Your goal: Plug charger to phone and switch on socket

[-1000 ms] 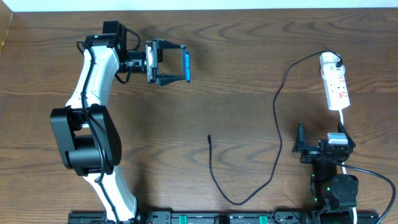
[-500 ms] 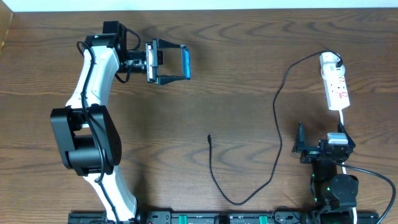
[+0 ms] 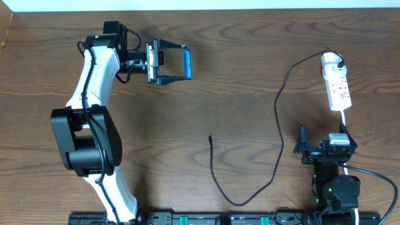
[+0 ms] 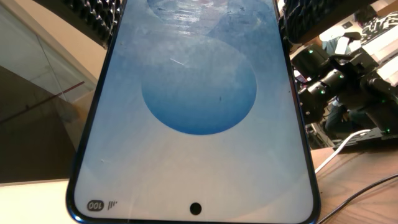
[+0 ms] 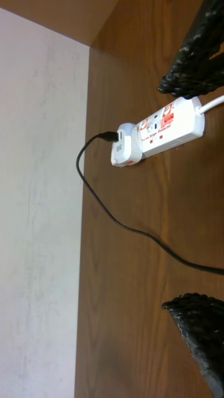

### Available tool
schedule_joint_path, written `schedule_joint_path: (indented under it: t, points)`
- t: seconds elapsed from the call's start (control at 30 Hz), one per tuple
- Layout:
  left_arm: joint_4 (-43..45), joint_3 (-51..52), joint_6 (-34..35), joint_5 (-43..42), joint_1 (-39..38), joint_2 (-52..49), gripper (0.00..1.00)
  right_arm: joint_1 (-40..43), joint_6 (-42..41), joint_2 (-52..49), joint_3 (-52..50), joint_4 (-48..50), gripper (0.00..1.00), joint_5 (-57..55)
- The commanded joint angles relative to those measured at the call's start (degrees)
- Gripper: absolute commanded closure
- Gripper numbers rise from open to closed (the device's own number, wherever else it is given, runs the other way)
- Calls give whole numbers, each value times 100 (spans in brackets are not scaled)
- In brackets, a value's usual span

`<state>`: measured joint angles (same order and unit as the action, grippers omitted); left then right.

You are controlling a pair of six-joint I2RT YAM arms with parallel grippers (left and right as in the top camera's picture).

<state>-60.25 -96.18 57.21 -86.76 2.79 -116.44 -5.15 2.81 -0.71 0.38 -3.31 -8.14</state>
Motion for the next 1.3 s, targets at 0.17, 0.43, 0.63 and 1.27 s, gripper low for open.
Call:
schedule_joint_path:
  t: [0.17, 0.43, 0.63, 1.27]
  points:
    - [-37, -129, 52, -334, 9, 127, 93, 33, 68, 39, -7, -26, 1, 11]
    - [-37, -129, 59, -334, 9, 127, 93, 33, 68, 39, -7, -26, 1, 11]
    - [-37, -129, 59, -334, 9, 127, 93, 33, 68, 39, -7, -26, 1, 11]
    - [-37, -129, 160, -334, 9, 127, 92, 33, 68, 39, -7, -26, 1, 11]
